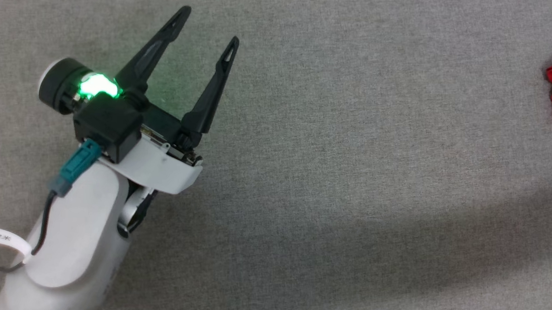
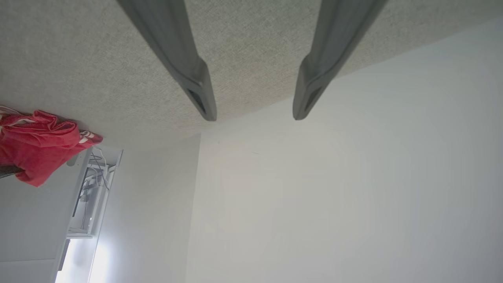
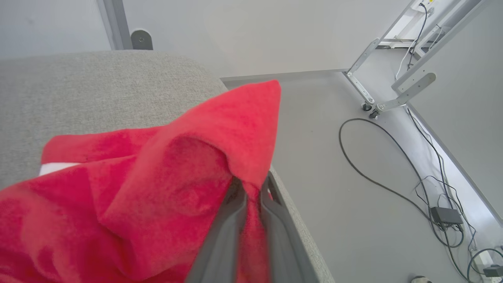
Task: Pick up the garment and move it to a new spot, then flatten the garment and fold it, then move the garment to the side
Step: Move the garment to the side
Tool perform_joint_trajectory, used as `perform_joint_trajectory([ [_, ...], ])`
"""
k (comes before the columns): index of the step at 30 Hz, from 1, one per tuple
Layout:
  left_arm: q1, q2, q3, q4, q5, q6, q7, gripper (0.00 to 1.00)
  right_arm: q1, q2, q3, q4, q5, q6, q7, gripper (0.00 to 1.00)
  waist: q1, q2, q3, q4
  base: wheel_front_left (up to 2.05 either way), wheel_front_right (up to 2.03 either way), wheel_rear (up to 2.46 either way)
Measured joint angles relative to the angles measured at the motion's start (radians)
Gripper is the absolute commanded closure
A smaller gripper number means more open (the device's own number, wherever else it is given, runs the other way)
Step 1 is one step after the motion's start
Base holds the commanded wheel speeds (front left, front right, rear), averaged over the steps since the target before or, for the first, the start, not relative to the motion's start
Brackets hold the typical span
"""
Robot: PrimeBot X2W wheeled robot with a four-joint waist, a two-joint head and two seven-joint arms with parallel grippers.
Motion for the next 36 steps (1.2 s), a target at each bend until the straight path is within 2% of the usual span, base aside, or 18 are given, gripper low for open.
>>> perform_joint_trajectory([
  [3,-0.001,0.003,-0.001,-0.002,0.001,0.000,0.000,0.00,-0.030,0.000,0.001,0.071,-0.026,0.000,-0.058,1.00,0.0000,0.0000,0.003,0.004,0.00,0.00,0.00],
  [4,-0.001,0.004,0.000,-0.001,0.001,0.001,0.000,0.00,-0.039,0.000,0.000,0.087,-0.030,0.000,-0.071,0.55,0.0000,0.0000,0.002,0.006,0.00,0.00,0.00],
  [5,-0.001,0.003,0.001,-0.001,0.001,0.004,0.000,0.00,-0.046,0.000,-0.001,0.100,-0.031,0.000,-0.085,0.16,0.0000,0.0000,0.000,0.006,0.00,0.00,0.00],
  [6,0.000,0.002,0.004,0.001,0.001,0.007,0.000,0.00,-0.052,0.000,0.002,0.111,-0.041,0.000,-0.095,0.16,0.0000,0.0000,-0.004,0.007,0.00,0.00,0.00],
  [7,0.002,-0.001,0.006,0.004,-0.001,0.008,0.000,0.00,-0.056,-0.001,0.009,0.121,-0.049,0.000,-0.102,0.00,0.0000,0.0000,-0.008,0.008,0.00,0.00,0.00],
  [16,0.085,-0.060,0.044,0.047,-0.033,0.014,0.000,0.00,-0.048,0.013,0.119,0.101,-0.047,0.000,-0.131,0.00,0.0000,0.0000,-0.089,0.024,0.00,0.00,0.00],
  [22,0.181,-0.107,0.083,0.093,-0.047,0.014,0.000,0.00,0.054,0.101,0.249,0.005,0.010,0.000,-0.136,0.00,0.0000,0.0000,-0.170,0.048,0.00,0.00,0.00],
  [27,0.279,-0.137,0.153,0.121,-0.047,0.020,0.000,0.00,0.158,0.191,0.351,-0.073,0.058,0.000,-0.155,0.00,-0.0001,0.0000,-0.246,0.073,0.00,0.00,0.00],
  [31,0.358,-0.158,0.209,0.153,-0.043,0.022,0.000,0.00,0.235,0.240,0.388,-0.123,0.106,0.000,-0.205,0.00,0.0000,0.0000,-0.306,0.098,0.00,0.00,0.00],
  [36,0.452,-0.177,0.275,0.180,-0.035,0.019,0.000,0.00,0.320,0.273,0.382,-0.188,0.143,0.000,-0.262,0.00,0.0000,0.0000,-0.379,0.139,0.00,0.00,0.00],
])
